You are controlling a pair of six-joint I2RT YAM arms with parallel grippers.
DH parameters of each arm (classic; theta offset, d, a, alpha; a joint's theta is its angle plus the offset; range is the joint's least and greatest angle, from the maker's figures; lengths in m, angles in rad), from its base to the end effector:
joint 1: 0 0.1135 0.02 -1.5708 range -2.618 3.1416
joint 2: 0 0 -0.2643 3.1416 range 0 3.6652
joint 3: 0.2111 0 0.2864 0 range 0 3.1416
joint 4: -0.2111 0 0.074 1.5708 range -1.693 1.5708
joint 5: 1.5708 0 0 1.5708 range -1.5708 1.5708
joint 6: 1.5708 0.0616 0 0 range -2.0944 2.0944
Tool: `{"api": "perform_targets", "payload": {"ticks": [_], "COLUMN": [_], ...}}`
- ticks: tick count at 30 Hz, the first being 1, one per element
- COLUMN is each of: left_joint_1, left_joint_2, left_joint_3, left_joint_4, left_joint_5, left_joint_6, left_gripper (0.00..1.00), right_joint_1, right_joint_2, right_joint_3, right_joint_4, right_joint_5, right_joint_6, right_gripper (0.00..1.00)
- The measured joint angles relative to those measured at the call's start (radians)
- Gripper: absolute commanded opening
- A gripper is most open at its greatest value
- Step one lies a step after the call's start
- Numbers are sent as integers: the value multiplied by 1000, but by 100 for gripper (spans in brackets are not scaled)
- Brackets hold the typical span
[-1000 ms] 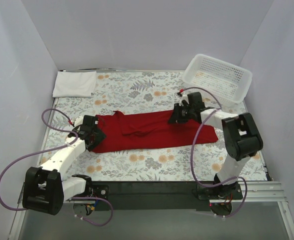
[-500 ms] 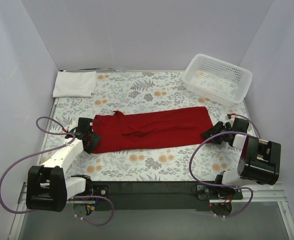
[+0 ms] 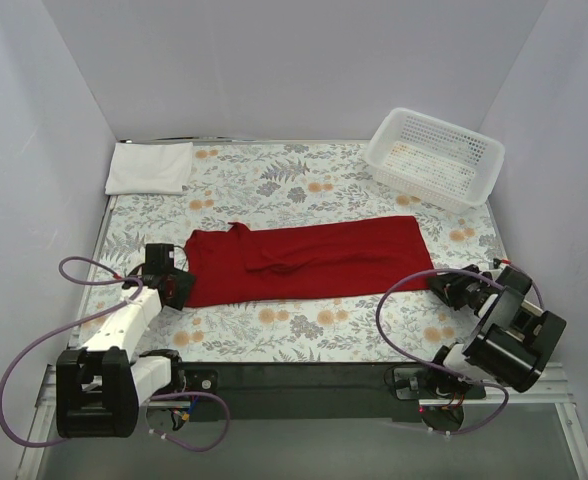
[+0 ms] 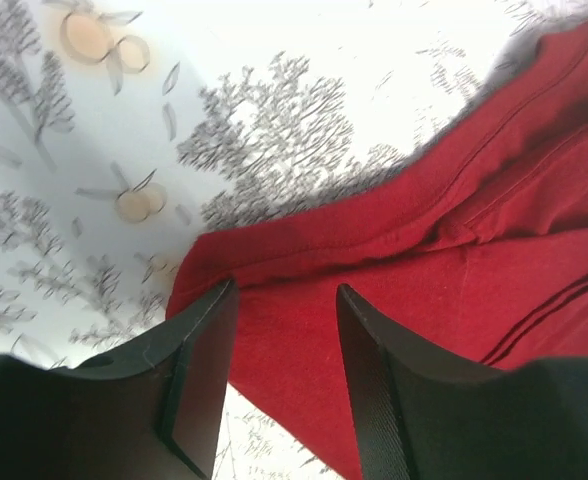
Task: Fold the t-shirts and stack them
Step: Fold the tshirt
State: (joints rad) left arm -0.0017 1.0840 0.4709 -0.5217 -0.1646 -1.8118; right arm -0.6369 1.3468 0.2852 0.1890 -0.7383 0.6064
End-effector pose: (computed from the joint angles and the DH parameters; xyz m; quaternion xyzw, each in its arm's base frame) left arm 0.2169 0.0097 0.1129 -0.7762 0.5870 -0.1203 0.1960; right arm 0.2072 -0.1017 0.0644 0.4101 0.7843 0.3342 0.3241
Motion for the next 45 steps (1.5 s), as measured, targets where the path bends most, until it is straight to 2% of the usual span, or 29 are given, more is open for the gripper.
{"api": "perform_targets", "payload": {"ticks": [4, 6, 9, 13, 20, 26, 33, 41, 45], "left_joint_1": [-2, -1, -2, -17, -53, -90, -126, -140, -150], "left_joint_2": [-27, -38, -31, 21, 309, 583, 771, 811, 811], "left_joint_3": [12, 30, 94, 216, 435, 590, 729, 775, 775], "left_joint_4": [-64, -98, -114, -74, 39, 78, 89, 100, 100], "left_joint_5": [1, 2, 24, 58, 148, 173, 178, 172, 167], "left_joint_6": [6, 39, 100, 179, 262, 271, 268, 267, 267], "left_gripper": [53, 58, 60, 60, 56, 50, 47, 47, 42], "right_joint_1": [12, 64, 214, 481, 913, 1140, 1257, 1333, 1389], "right_joint_2": [-93, -145, -224, -277, -156, -24, 113, 217, 254], "right_joint_3": [-3, -3, 2, 67, 324, 462, 570, 676, 746], "right_joint_4": [-27, -37, -54, -92, -140, -179, -226, -263, -269], "right_joint_5": [52, 91, 142, 216, 378, 472, 532, 566, 591], "right_joint_6": [-24, -40, -59, -103, -232, -324, -401, -463, -502], "right_gripper": [39, 41, 42, 43, 43, 43, 43, 42, 42]}}
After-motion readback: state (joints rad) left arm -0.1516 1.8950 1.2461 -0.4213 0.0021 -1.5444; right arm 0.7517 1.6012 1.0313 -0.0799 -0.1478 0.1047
